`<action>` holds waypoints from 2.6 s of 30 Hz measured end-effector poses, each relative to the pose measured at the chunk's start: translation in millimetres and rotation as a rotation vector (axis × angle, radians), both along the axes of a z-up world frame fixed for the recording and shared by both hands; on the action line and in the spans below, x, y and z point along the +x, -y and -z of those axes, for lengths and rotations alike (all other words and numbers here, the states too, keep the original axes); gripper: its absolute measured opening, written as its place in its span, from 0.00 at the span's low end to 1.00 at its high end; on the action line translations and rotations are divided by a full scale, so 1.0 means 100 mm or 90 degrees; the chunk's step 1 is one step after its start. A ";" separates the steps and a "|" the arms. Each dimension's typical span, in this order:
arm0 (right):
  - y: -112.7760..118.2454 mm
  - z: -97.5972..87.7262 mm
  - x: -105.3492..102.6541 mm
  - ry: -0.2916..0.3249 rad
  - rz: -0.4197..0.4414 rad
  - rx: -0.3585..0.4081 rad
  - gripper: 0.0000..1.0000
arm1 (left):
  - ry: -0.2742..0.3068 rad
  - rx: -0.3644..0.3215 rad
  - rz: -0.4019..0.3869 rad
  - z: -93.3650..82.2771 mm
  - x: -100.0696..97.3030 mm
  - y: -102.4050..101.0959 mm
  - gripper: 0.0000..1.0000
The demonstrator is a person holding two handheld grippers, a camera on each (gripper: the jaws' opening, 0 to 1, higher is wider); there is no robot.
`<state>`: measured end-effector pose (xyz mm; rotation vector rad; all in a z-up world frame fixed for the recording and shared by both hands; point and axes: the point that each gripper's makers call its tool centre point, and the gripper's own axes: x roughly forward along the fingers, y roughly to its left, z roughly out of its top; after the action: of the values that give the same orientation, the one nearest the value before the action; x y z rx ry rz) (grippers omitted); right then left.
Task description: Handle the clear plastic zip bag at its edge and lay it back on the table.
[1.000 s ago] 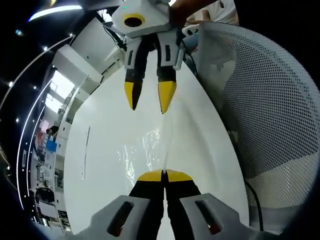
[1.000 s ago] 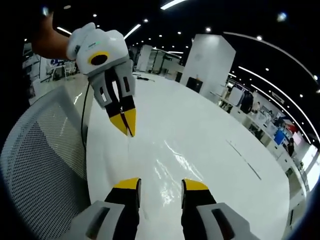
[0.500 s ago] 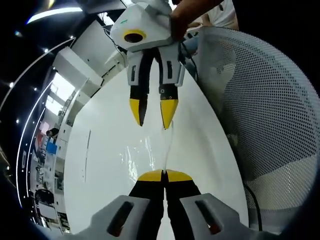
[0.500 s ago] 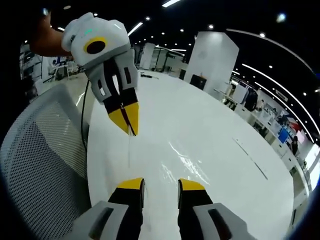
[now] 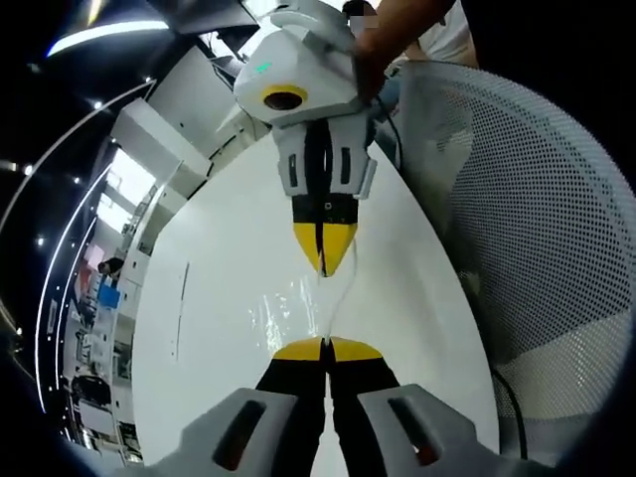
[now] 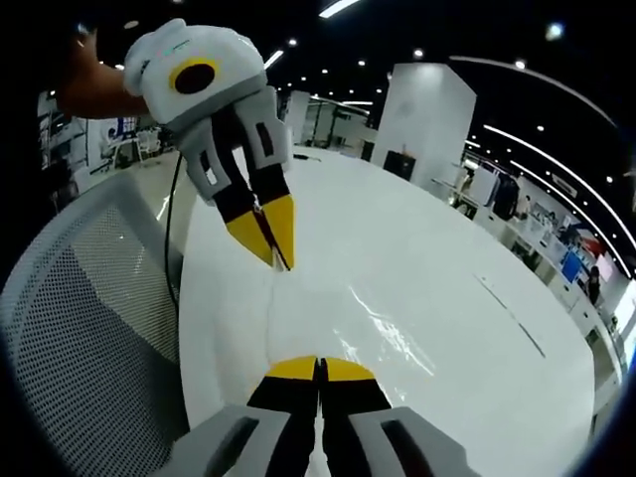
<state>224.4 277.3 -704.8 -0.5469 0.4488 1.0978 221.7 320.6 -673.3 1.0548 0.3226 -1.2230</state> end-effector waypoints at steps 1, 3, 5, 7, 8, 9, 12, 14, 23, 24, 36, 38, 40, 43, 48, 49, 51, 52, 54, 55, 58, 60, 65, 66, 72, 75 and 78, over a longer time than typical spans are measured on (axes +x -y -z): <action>-0.01 -0.01 0.00 0.000 0.000 0.003 0.00 | 0.000 -0.009 -0.018 -0.02 0.03 -0.01 0.00; -0.02 -0.03 0.02 0.006 0.003 0.007 0.00 | -0.006 -0.024 -0.037 -0.04 0.05 -0.02 0.00; -0.03 -0.05 0.04 0.011 0.009 0.009 0.00 | -0.008 -0.034 -0.054 -0.07 0.05 -0.04 0.00; -0.03 -0.05 0.05 0.015 0.011 0.007 0.00 | -0.008 -0.051 -0.081 -0.09 0.06 -0.07 0.02; -0.03 -0.05 0.06 0.016 0.014 0.008 0.00 | -0.007 -0.055 -0.090 -0.11 0.05 -0.08 0.04; -0.03 -0.05 0.06 0.018 0.016 0.008 0.00 | -0.013 -0.061 -0.104 -0.11 0.04 -0.09 0.07; -0.03 -0.05 0.07 0.021 0.019 0.007 0.00 | -0.017 -0.087 -0.156 -0.16 0.06 -0.14 0.21; -0.02 -0.05 0.09 0.022 0.026 0.007 0.00 | -0.009 -0.091 -0.189 -0.19 0.08 -0.20 0.23; -0.01 -0.08 0.15 0.038 0.049 0.008 0.00 | -0.103 -0.186 -0.313 -0.16 -0.04 -0.16 0.23; -0.01 -0.09 0.16 0.040 0.054 0.010 0.00 | -0.125 -0.208 -0.330 -0.15 -0.05 -0.14 0.22; -0.03 -0.12 0.19 0.052 0.072 0.022 0.00 | -0.256 -0.334 -0.458 -0.08 0.00 -0.03 0.22; -0.03 -0.12 0.20 0.060 0.082 0.022 0.00 | -0.280 -0.350 -0.477 -0.05 0.03 -0.02 0.23; -0.04 -0.12 0.19 0.065 0.085 0.021 0.00 | -0.297 -0.356 -0.487 -0.03 0.03 0.01 0.23; -0.05 -0.12 0.19 0.071 0.088 0.021 0.00 | -0.313 -0.383 -0.509 -0.06 0.07 0.06 0.23; -0.07 -0.13 0.17 0.076 0.092 0.024 0.00 | -0.348 -0.400 -0.545 -0.02 0.12 0.12 0.22; -0.08 -0.14 0.17 0.075 0.090 0.026 0.00 | -0.340 -0.396 -0.550 -0.01 0.13 0.12 0.19; -0.09 -0.14 0.16 0.076 0.090 0.027 0.00 | -0.341 -0.396 -0.563 0.00 0.16 0.11 0.11; -0.09 -0.15 0.16 0.076 0.090 0.027 0.00 | -0.346 -0.393 -0.571 0.02 0.16 0.10 0.07; -0.09 -0.16 0.16 0.077 0.093 0.031 0.00 | -0.328 -0.386 -0.578 0.03 0.19 0.08 0.01; -0.08 -0.18 0.18 0.078 0.100 0.036 0.00 | -0.334 -0.374 -0.581 0.07 0.18 0.08 0.00; -0.03 -0.24 0.22 0.082 0.116 0.045 0.00 | -0.338 -0.350 -0.581 0.12 0.15 0.06 0.00; 0.01 -0.30 0.26 0.085 0.130 0.054 0.00 | -0.338 -0.335 -0.576 0.17 0.13 0.06 0.00; 0.14 -0.47 0.37 0.100 0.170 0.081 0.00 | -0.341 -0.297 -0.579 0.29 0.11 -0.03 0.00; 0.17 -0.50 0.39 0.103 0.177 0.085 0.00 | -0.355 -0.304 -0.584 0.30 0.09 -0.03 0.00; 0.24 -0.61 0.41 0.121 0.191 0.092 0.00 | -0.347 -0.323 -0.586 0.23 0.12 -0.03 0.00; 0.27 -0.65 0.43 0.122 0.201 0.098 0.00 | -0.342 -0.330 -0.581 0.20 0.13 -0.03 0.00; 0.27 -0.65 0.43 0.125 0.199 0.095 0.00 | -0.338 -0.326 -0.575 0.19 0.13 -0.03 0.00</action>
<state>267.1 250.3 -640.2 -0.4312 0.2675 0.7624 235.0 323.9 -692.6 0.0624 0.7484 -0.6619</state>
